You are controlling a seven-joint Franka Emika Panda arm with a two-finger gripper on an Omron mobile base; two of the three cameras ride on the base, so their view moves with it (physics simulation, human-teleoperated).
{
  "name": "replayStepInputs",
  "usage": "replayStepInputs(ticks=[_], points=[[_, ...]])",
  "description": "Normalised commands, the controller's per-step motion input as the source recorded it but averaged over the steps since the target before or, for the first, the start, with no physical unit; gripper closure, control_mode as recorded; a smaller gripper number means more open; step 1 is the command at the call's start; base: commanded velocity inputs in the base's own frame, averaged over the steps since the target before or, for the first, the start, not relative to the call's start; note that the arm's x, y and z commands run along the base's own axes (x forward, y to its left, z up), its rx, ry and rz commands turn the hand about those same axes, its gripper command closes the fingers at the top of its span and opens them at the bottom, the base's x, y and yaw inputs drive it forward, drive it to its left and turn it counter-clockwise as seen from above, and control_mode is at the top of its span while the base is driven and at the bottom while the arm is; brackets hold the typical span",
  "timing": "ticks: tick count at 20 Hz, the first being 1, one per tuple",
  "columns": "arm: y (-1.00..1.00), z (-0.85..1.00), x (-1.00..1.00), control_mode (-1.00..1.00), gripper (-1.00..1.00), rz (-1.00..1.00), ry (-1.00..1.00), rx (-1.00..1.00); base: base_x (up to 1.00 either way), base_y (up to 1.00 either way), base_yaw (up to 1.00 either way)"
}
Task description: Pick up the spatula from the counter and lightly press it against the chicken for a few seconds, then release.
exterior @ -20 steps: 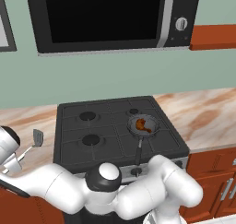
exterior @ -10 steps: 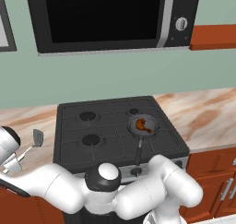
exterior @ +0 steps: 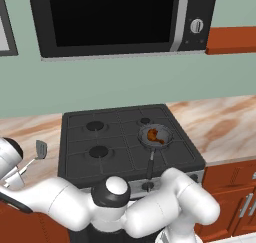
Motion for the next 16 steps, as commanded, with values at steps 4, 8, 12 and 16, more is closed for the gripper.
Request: replayStepInputs(ticks=[4,8,12,16], points=[[0.0,-0.07,0.0,-1.0,-1.0,0.0,0.03,0.0,0.0,0.0,0.0],[0.0,-0.05,0.0,-1.0,-1.0,0.0,0.03,0.0,0.0,0.0,0.0],[0.0,-0.05,0.03,-1.0,-1.0,0.0,0.03,0.0,0.0,0.0,0.0],[0.0,-0.03,0.05,-1.0,-1.0,0.0,0.02,0.0,0.0,0.0,0.0]])
